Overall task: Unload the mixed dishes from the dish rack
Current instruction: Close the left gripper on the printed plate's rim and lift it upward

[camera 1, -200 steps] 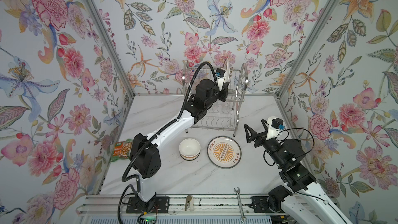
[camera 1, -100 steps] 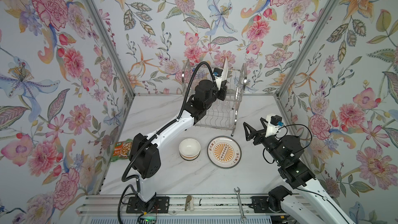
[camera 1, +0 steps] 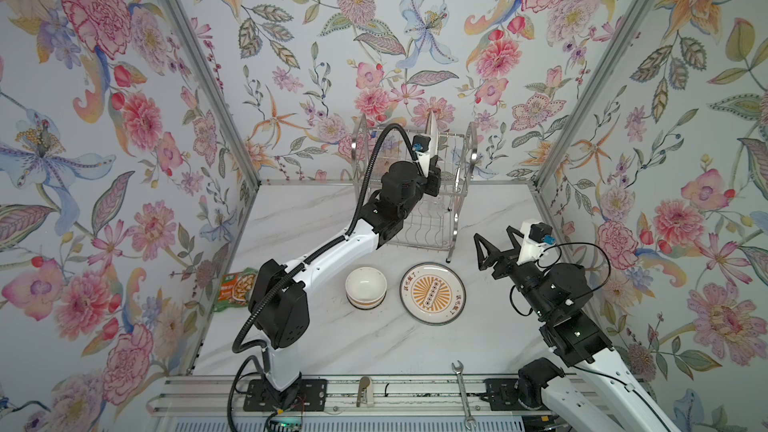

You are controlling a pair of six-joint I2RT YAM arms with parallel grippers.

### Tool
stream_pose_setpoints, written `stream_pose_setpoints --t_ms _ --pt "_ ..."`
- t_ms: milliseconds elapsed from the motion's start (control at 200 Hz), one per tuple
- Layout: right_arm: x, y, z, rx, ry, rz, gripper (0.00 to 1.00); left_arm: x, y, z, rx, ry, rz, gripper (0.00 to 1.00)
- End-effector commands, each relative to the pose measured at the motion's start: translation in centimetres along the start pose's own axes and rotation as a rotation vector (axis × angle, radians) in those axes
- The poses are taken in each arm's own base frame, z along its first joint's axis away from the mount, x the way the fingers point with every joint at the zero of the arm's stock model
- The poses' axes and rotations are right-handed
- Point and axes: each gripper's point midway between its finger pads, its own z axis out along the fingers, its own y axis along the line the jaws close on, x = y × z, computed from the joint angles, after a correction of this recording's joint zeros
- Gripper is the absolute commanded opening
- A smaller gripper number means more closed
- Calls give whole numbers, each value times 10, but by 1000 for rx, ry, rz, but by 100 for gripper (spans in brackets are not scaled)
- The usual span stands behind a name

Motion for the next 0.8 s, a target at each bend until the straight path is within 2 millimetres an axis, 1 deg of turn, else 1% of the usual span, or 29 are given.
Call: stream_pose_setpoints --t_ms 0,215,375,485,666,791 --pt "-2 -1 -1 -5 -13 16 99 -24 -9 -13 -48 -67 -60 0" --pt "-2 -5 -2 -3 -11 26 99 -22 -10 -8 -63 -66 -94 0" --pt "-2 -7 -5 0 -14 30 99 -28 -11 -7 -66 -81 -83 0" --pt "-4 -7 -5 -4 -17 35 99 -44 -14 -10 -49 -130 -52 0" --pt "-5 -5 -3 -18 -15 45 99 -86 -18 -18 -33 -226 0 0" --pt "-5 -3 -1 -26 -14 58 99 -116 -20 -28 -18 -291 18 0"
